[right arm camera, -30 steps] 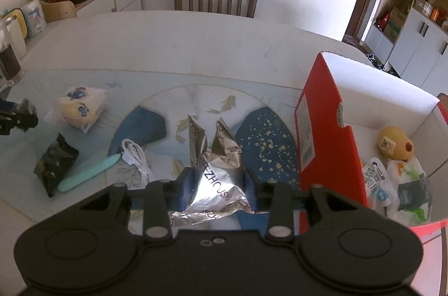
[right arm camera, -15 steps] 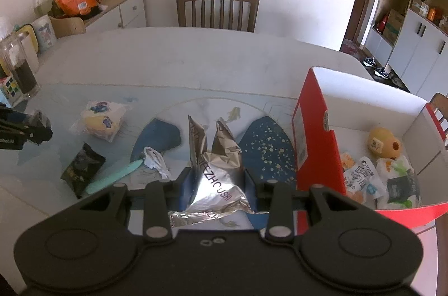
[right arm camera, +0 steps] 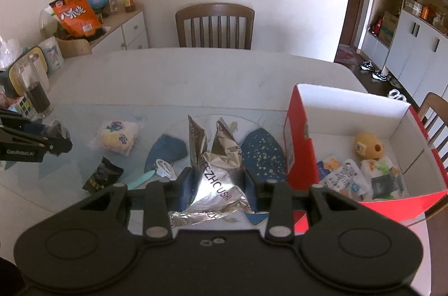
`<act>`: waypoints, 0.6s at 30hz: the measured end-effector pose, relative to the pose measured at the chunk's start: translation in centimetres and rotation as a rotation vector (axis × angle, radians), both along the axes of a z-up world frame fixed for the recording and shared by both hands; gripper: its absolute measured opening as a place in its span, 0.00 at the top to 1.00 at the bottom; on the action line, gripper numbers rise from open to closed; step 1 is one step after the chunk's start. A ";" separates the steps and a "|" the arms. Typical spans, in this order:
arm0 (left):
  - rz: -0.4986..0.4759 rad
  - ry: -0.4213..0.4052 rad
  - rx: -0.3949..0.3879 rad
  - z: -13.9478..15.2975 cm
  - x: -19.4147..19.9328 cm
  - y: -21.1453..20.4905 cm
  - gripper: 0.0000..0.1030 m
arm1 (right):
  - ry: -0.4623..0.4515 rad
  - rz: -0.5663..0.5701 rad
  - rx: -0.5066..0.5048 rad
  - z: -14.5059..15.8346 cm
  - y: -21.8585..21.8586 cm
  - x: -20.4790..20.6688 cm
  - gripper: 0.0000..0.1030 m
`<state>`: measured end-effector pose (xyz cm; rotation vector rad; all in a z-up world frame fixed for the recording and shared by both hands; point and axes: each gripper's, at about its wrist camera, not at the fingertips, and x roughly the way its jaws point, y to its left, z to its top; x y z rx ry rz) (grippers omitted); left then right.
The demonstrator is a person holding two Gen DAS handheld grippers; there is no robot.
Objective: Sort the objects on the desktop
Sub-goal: 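Carry the seaweed pack and foil bag with both grippers over the red box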
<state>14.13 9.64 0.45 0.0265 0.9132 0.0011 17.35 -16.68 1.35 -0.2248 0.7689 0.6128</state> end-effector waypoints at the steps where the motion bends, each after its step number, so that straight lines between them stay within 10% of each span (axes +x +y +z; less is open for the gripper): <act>1: -0.006 -0.002 -0.002 0.2 0.1 -0.3 0.64 | -0.003 -0.002 0.004 0.3 -0.3 0.0 0.63; 18: -0.134 -0.046 -0.008 3.2 2.7 -7.5 0.64 | -0.051 -0.057 0.021 3.0 -5.4 1.1 0.63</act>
